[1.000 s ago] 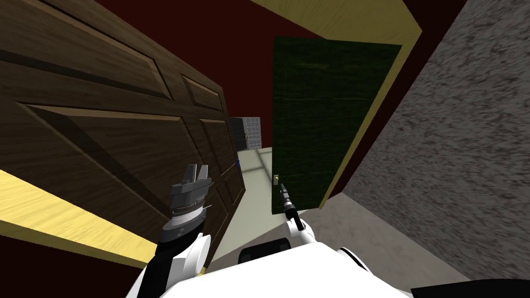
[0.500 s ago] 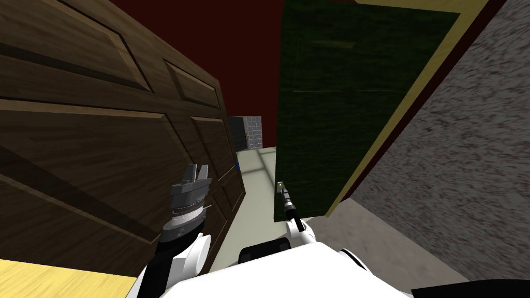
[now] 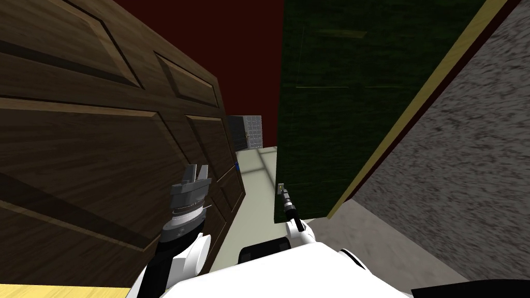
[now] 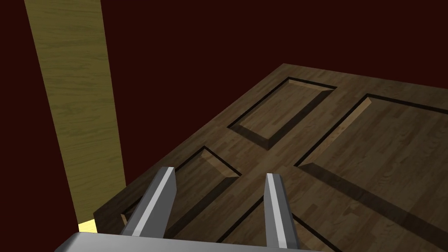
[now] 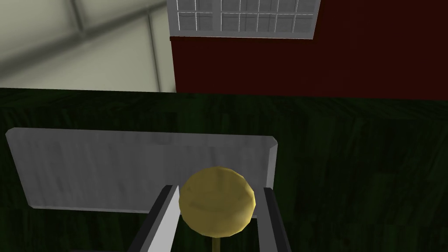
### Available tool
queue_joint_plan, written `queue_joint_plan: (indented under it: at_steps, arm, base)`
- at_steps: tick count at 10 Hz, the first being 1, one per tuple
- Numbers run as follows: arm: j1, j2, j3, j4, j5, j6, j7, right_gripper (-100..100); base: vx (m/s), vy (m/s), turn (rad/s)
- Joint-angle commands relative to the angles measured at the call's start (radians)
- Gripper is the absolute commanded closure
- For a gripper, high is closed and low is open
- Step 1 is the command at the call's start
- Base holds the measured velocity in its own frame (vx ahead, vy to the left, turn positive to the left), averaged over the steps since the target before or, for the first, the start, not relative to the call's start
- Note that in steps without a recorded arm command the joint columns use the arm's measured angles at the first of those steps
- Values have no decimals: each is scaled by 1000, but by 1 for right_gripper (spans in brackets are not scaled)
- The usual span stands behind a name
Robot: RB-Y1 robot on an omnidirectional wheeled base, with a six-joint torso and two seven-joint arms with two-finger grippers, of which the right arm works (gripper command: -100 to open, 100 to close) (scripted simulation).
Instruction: Push the door open
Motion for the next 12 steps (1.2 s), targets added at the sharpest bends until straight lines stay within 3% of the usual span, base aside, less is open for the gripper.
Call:
queue_joint_plan:
  at_steps: [1, 4, 8, 11, 12]
  arm:
    - [1, 1, 0, 0, 0, -1, 0, 100]
    - [0, -8, 3, 5, 0, 1, 1, 100]
    - [-6, -22, 8, 11, 0, 1, 4, 100]
    - [-13, -32, 15, 19, 0, 0, 7, 100]
    - [-8, -23, 14, 7, -4, 13, 9, -100]
  base:
    - [-12, 1, -1]
    - [36, 0, -42]
    - [178, 5, -113]
    - [202, -3, -211]
    - [-63, 65, -90]
